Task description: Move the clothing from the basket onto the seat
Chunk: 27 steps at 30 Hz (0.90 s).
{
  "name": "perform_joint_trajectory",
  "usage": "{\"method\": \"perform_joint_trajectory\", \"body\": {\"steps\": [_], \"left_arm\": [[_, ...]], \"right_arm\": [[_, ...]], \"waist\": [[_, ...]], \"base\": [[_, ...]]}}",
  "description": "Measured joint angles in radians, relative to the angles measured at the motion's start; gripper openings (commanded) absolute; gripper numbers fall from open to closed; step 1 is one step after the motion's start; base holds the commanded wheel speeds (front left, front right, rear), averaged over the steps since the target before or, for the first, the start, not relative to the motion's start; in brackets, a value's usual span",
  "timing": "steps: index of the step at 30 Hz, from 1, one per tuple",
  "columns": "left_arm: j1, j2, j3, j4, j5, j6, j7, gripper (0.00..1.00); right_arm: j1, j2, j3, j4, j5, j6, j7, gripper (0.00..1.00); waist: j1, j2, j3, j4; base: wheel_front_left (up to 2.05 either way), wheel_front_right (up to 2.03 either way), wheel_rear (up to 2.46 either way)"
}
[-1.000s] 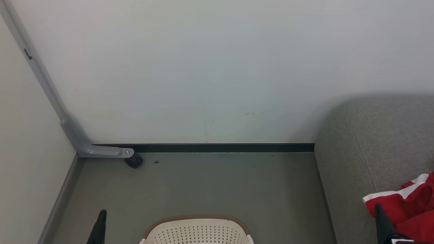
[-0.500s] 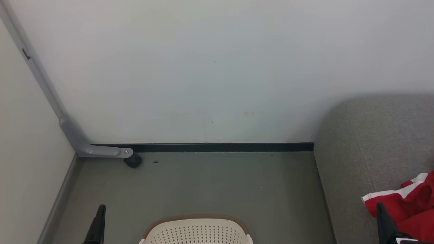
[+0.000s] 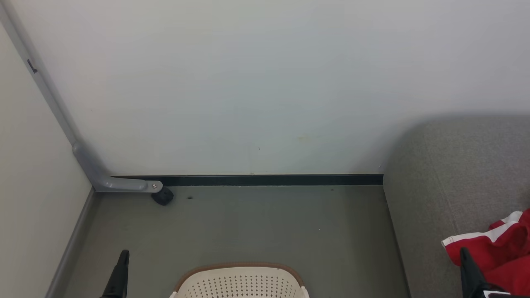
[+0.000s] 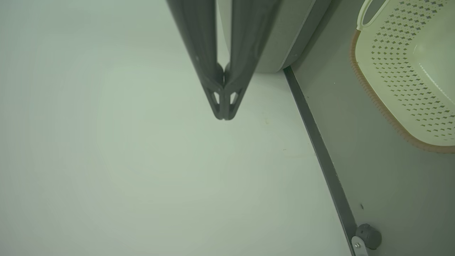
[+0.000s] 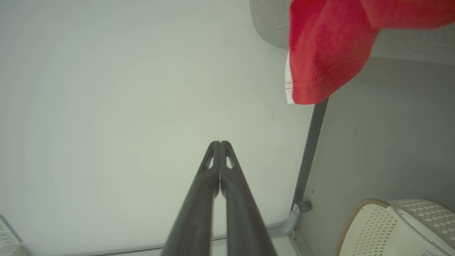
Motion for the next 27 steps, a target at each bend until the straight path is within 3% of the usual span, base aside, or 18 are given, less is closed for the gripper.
{"method": "perform_joint_trajectory", "body": {"steps": [27], "left_arm": [[0.0,-0.001,0.0,-0.001,0.0,0.0,0.0,0.0]], "right_arm": [[0.0,0.0,0.0,0.0,0.0,0.0,0.0,0.0]], "waist": [[-0.0001,0.0,0.0,0.0]], "base": [[0.0,0.0,0.0]]}}
